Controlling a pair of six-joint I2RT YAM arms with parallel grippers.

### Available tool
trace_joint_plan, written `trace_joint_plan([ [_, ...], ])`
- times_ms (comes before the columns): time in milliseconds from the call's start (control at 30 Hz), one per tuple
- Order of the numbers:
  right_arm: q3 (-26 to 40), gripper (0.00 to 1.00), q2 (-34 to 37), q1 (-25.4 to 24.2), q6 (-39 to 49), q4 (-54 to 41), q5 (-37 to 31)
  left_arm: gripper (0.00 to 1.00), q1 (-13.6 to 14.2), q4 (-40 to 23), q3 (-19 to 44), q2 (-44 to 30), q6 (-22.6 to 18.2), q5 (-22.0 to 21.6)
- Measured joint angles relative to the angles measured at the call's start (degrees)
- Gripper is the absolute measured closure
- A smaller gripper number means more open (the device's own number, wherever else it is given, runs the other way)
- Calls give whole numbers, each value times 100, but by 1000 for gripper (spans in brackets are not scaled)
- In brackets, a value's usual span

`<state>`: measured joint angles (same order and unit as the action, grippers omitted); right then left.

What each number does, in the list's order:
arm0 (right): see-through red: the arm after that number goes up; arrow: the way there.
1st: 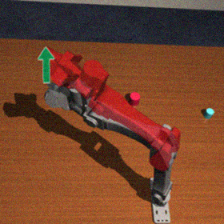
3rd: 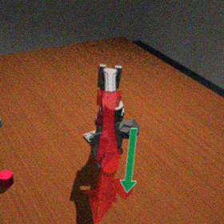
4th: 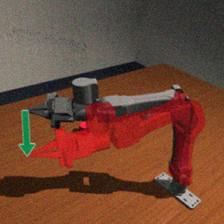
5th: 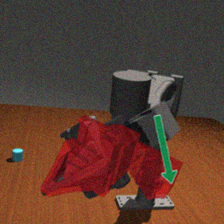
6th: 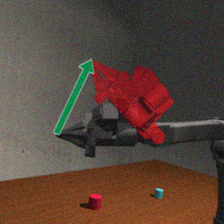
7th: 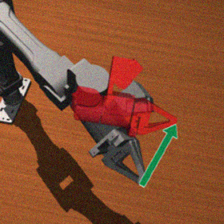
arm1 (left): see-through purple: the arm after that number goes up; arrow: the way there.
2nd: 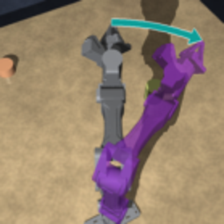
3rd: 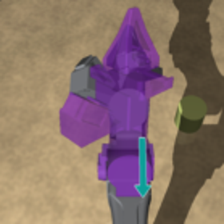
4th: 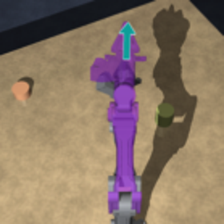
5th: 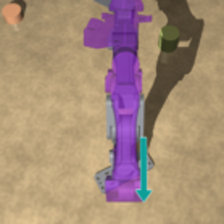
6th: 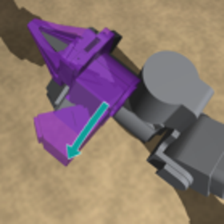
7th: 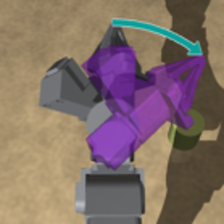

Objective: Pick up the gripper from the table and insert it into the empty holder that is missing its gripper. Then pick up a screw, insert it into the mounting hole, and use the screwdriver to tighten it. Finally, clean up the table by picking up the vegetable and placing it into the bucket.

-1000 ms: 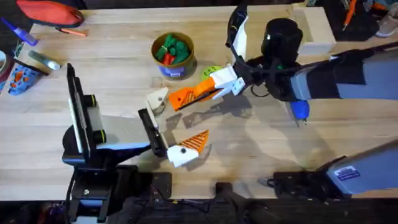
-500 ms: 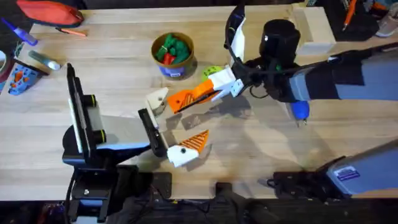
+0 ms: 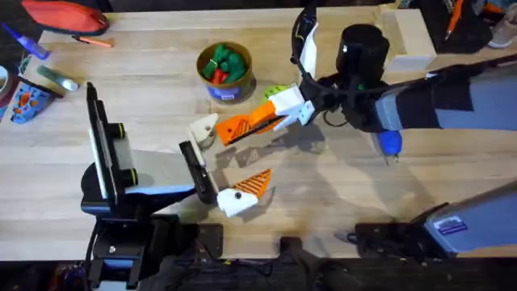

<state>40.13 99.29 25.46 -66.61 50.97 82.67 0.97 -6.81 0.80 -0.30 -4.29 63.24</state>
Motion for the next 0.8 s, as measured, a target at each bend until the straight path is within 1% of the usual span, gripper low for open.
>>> trace_joint_plan([
  [500,21,992,0,52,-117,-64,-239,15,0,0,0,0,1,2],
  [800,54,992,22,180,-143,-60,-315,13,-1,0,0,0,2,-5],
])
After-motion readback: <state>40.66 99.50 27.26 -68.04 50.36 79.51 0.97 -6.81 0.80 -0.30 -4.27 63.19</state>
